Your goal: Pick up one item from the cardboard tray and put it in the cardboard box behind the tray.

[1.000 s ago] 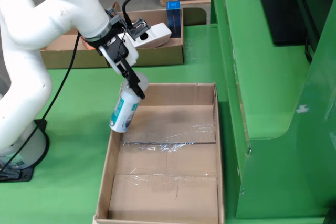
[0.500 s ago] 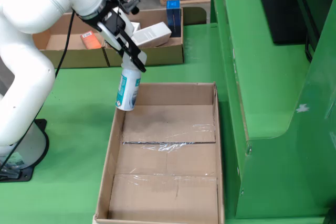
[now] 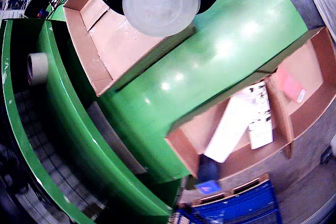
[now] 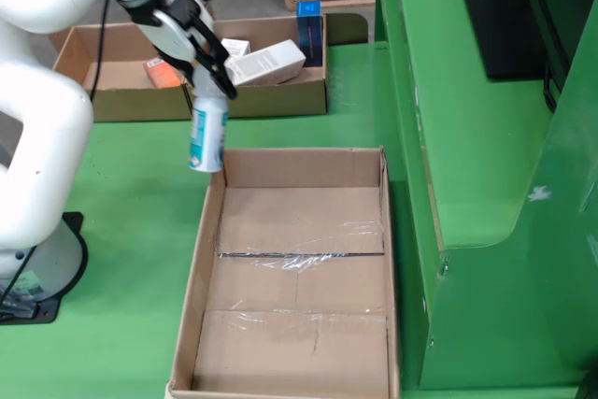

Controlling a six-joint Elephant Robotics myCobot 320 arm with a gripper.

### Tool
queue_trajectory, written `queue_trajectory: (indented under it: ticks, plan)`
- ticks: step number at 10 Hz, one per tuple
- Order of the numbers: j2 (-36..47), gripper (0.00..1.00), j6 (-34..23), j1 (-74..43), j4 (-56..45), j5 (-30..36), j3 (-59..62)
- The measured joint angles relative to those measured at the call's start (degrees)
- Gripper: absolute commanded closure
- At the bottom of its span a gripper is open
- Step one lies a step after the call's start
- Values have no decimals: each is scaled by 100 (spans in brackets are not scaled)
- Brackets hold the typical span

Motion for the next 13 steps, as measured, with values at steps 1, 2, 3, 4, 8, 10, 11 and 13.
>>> queue_trajectory:
  ticks: [1, 2, 3, 4, 8, 10, 11, 13]
  plan:
    - [237, 100, 27, 237, -220, -9, 8]
    - [387, 100, 35, 475, -291, -17, 26]
    - [580, 100, 114, 791, -71, -149, -211]
    - [870, 100, 175, 1037, 105, -193, -414]
    - [1977, 100, 368, 2039, 61, -404, -1521]
    - [2549, 100, 535, 2514, 465, -518, -2075]
    - [2856, 100, 597, 2769, 439, -518, -2400]
    - [2988, 100, 799, 3182, 298, -580, -2874]
